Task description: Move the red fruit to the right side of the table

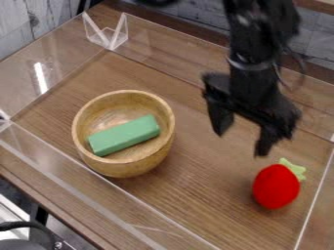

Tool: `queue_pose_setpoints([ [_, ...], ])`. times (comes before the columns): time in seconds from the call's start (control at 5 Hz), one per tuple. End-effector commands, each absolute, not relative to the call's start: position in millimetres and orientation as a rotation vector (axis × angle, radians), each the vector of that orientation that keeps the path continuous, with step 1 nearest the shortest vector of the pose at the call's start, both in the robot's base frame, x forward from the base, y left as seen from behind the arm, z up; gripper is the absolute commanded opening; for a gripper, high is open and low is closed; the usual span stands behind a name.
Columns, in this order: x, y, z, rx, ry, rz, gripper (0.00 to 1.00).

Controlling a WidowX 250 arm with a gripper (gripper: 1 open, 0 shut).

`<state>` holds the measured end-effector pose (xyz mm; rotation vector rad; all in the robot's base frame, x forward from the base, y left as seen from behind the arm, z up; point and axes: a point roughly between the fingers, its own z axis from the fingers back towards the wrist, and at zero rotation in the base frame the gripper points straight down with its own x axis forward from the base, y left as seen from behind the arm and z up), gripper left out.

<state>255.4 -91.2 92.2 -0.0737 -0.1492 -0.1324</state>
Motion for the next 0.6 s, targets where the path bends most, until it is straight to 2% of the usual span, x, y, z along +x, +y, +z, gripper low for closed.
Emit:
queue_pose_setpoints([
  [0.0, 273.4, -89.9, 107.6, -0.063, -0.204, -0.076, 1.00],
  [0.2, 279.4, -84.5, 115.6, -0.051, -0.222, -0.041, 1.00],
  [0.4, 281.7, -84.1, 108.5, -0.050, -0.225, -0.031, 1.00],
])
